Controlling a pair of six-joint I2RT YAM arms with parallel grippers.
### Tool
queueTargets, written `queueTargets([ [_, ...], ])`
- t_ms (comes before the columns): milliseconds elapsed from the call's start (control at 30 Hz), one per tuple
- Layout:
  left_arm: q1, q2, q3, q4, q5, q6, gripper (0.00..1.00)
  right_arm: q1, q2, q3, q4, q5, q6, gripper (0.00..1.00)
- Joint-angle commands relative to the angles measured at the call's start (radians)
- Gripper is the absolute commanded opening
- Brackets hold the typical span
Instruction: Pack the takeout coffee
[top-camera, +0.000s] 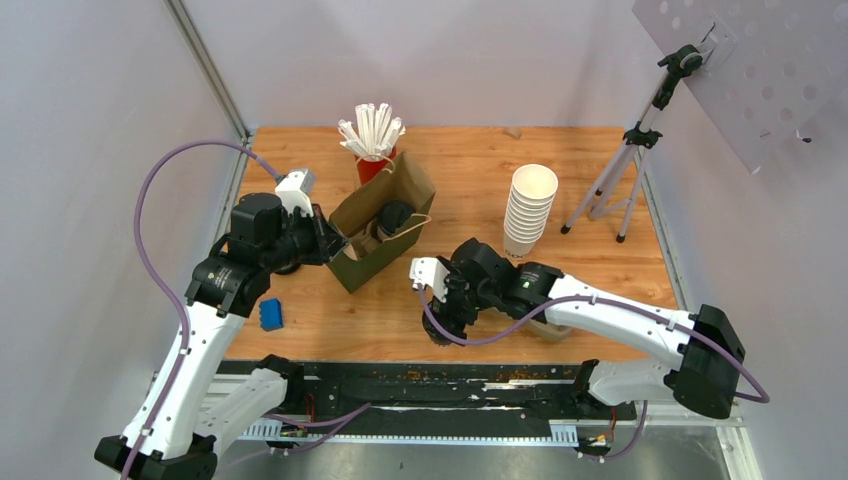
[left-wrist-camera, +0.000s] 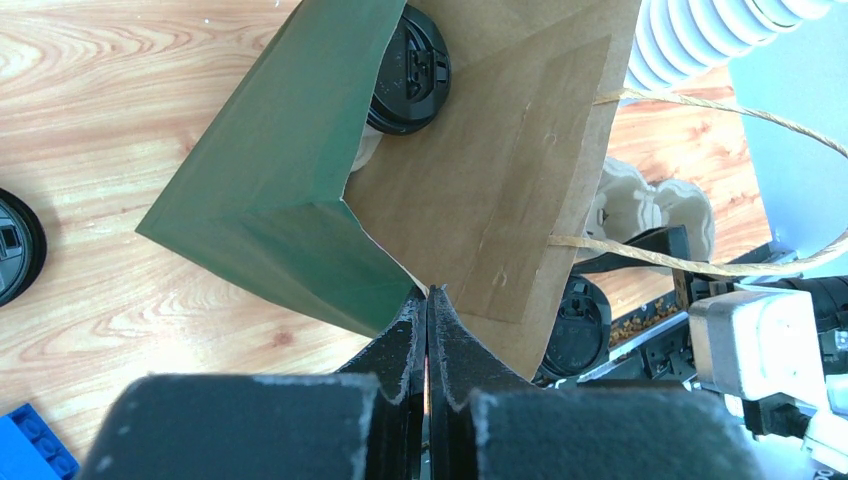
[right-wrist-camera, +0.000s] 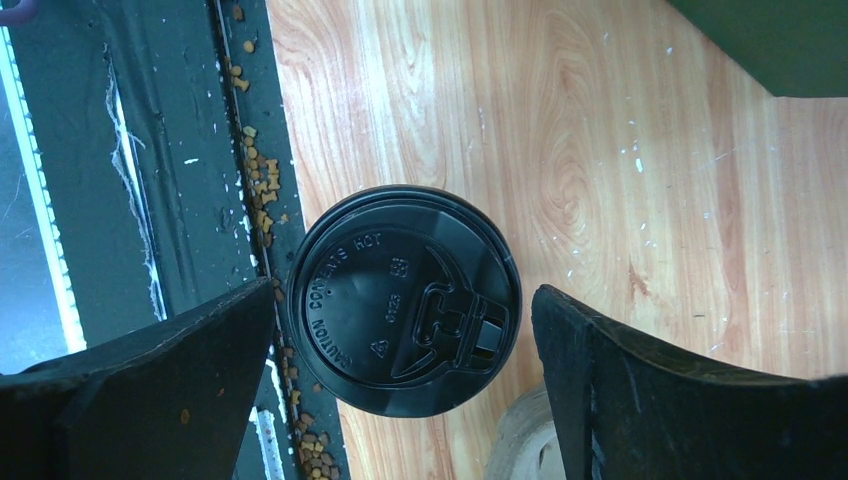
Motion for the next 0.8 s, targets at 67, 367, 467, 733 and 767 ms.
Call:
queueTargets([
  [67, -0.002, -0.018, 0.028, 0.014, 0.002, 0.023, 0.0, 0.005, -0.12, -0.077, 0.147, 0.043, 0.003, 1.0],
  [367, -0.002, -0.031, 0.013, 0.015, 0.002, 0.017, 0.0, -0.027, -0.224, -0.211, 0.272, -0.048, -0.029, 1.0],
  [467, -0.002, -0.032, 0.012, 0.013, -0.001, 0.015, 0.0, -0.062, -0.248, -0.249, 0.31, -0.111, -0.029, 1.0],
  [733, -0.002, -0.035, -0.002, 0.025, -0.001, -0.001, 0.0, -0.136, -0.262, -0.294, 0.354, -0.235, -0.07, 1.0],
  [767, -0.002, -0.036, -0.004, 0.027, -0.001, -0.004, 0.0, -0.148, -0.259, -0.293, 0.357, -0.256, -0.073, 1.0],
])
